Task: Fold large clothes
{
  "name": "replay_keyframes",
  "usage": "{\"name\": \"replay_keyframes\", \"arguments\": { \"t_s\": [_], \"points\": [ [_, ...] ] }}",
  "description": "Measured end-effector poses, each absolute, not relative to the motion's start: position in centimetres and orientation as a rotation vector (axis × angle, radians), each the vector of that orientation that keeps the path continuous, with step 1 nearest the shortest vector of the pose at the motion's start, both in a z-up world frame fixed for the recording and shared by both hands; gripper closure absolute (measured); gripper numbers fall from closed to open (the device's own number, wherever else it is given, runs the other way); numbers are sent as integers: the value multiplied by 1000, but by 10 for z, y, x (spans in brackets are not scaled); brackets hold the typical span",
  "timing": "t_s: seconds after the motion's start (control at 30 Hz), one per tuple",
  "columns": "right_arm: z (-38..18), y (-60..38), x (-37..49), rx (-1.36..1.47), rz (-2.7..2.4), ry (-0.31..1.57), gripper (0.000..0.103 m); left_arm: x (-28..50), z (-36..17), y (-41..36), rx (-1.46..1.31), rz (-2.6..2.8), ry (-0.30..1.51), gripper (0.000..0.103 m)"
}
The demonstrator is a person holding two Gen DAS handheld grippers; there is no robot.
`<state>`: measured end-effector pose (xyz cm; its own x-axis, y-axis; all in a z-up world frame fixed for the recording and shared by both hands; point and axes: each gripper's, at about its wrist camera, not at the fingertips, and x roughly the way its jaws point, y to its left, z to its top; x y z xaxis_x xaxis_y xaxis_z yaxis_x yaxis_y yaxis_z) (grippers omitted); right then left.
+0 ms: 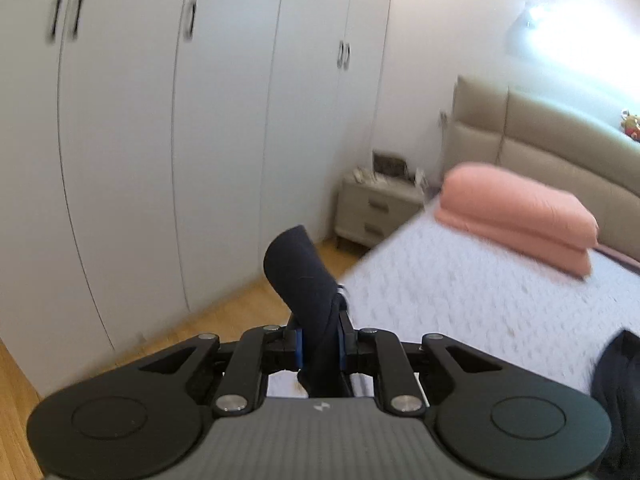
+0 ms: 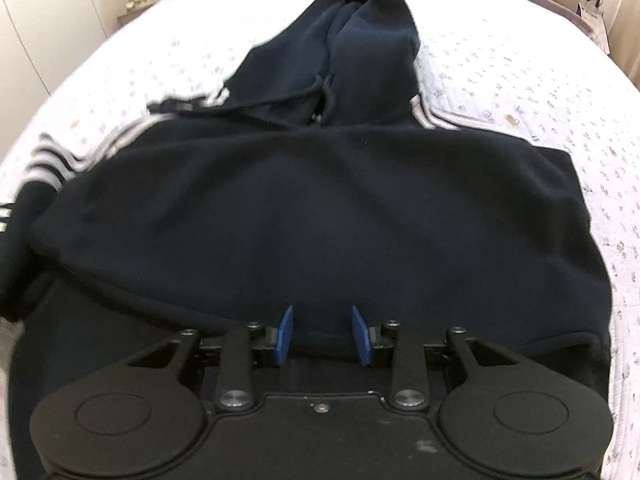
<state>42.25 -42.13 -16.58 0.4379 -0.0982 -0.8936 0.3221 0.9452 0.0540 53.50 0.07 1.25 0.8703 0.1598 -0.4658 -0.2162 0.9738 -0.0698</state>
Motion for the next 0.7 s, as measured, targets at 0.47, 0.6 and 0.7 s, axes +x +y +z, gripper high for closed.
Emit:
{"name": "replay_keyframes", "arguments": {
  "t_s": [0.47,0.6,0.7],
  "points": [
    [-154,-465,382,372,-272,1068,63,526,33,-18,67,358,458,86],
    [-140,-477,367,381,-283,1032,63,519,10,-109,73,95,491,86],
    [-120,-492,355,381,-318,982,63,490,5,-191,67,-128,472,86]
  ]
}}
